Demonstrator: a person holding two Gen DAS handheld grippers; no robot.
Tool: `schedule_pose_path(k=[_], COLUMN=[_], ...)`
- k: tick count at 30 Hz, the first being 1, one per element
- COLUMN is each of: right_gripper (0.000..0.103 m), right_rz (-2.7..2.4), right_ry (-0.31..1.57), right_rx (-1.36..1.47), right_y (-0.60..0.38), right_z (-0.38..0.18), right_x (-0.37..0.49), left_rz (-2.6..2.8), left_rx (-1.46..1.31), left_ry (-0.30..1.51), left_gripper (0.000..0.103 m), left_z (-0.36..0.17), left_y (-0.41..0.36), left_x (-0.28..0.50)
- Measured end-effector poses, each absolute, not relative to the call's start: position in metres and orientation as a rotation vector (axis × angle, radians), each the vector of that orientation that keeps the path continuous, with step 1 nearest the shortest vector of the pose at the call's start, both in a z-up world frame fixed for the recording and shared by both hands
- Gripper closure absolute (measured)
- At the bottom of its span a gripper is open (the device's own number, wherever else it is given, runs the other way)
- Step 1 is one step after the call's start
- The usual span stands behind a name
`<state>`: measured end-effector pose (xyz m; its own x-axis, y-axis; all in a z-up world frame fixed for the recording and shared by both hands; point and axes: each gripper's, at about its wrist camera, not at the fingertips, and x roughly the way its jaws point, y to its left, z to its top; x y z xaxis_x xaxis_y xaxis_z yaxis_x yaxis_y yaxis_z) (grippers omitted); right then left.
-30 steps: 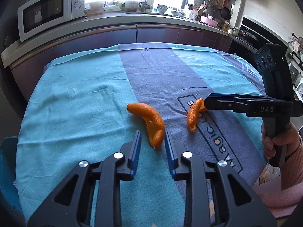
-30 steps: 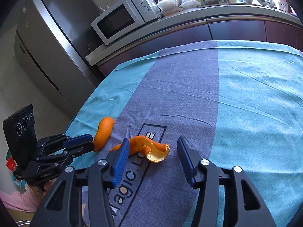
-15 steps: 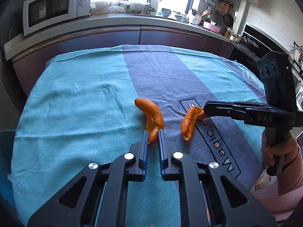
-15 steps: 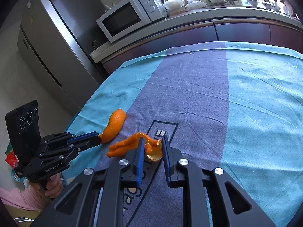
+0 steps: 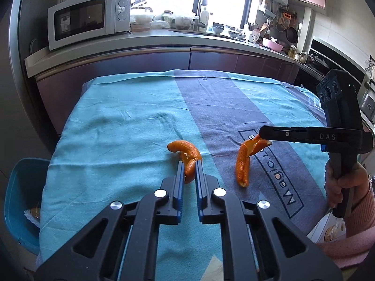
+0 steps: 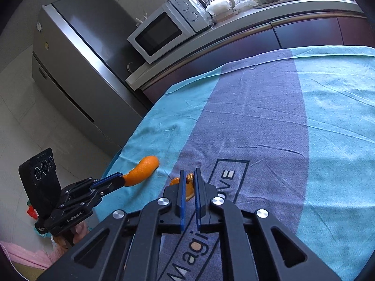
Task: Collect trash
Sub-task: 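Grasp an orange peel with the left tool while the right tool grasps another peel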
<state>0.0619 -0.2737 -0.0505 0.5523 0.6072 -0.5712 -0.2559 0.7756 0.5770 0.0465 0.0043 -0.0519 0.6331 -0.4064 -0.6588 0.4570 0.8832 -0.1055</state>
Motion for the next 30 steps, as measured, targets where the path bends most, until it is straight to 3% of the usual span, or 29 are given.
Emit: schedule_pose_path(k=[6,9,16,21,30], right_gripper=[0.093,0.092,0.07,0.068,0.066], right_rz=[0.526,0.52,0.55,0.563,0.6], right_ry=[0.893,0.911,0.936,0.925,0.908], right_rx=[0.446,0.393,0.301,0.242,0.23], right_y=[-0.267,-0.26,-0.247,-0.24,-0.232], right_z=[-0.059,-0.059,-0.06,-0.058,-0.056], right_x=[0.065,0.063,0.057,0.049,0.047], left_rz=[-0.508,-0.508,-0.512,-0.498,-0.536], left_rx=[0.084,0.085,0.079,0.052,-0.031], left_ry=[0.799,0.824,0.83,0.825,0.851], left_gripper=[0.09,0.073,0.071,0.072,0.063], left_z=[-0.068,-0.078,-0.083,-0.081,-0.08], left_y=[0.007,0.007,0.007,0.01,0.015], left_x=[0.048,0.049,0.05,0.057,0.069])
